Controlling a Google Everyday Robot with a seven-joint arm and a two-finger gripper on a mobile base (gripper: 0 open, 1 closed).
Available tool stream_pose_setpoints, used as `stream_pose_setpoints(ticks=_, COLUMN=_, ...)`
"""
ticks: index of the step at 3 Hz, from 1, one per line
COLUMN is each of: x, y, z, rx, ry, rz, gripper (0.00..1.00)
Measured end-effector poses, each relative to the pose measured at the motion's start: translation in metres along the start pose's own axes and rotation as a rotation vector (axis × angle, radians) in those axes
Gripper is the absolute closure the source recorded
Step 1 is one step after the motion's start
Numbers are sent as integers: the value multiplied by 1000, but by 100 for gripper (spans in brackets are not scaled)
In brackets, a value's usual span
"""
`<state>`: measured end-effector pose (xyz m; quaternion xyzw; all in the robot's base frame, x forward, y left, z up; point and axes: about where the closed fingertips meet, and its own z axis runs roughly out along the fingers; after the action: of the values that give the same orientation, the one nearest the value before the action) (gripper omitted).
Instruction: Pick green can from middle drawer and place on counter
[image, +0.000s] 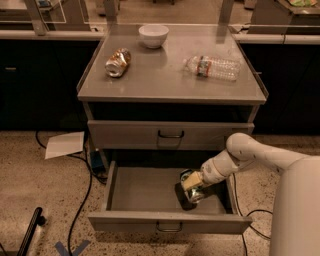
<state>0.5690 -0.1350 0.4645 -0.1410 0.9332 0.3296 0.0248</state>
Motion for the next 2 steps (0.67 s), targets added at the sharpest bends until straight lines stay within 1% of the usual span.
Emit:
stream_pose_setpoints(ticks=1, x=29, y=39, z=-22, rx=6, ry=53, rz=-162, gripper=100)
stream_pose_setpoints(ticks=2, x=59, y=89, z=-67, rx=36, ry=54, rz=-327, gripper=100)
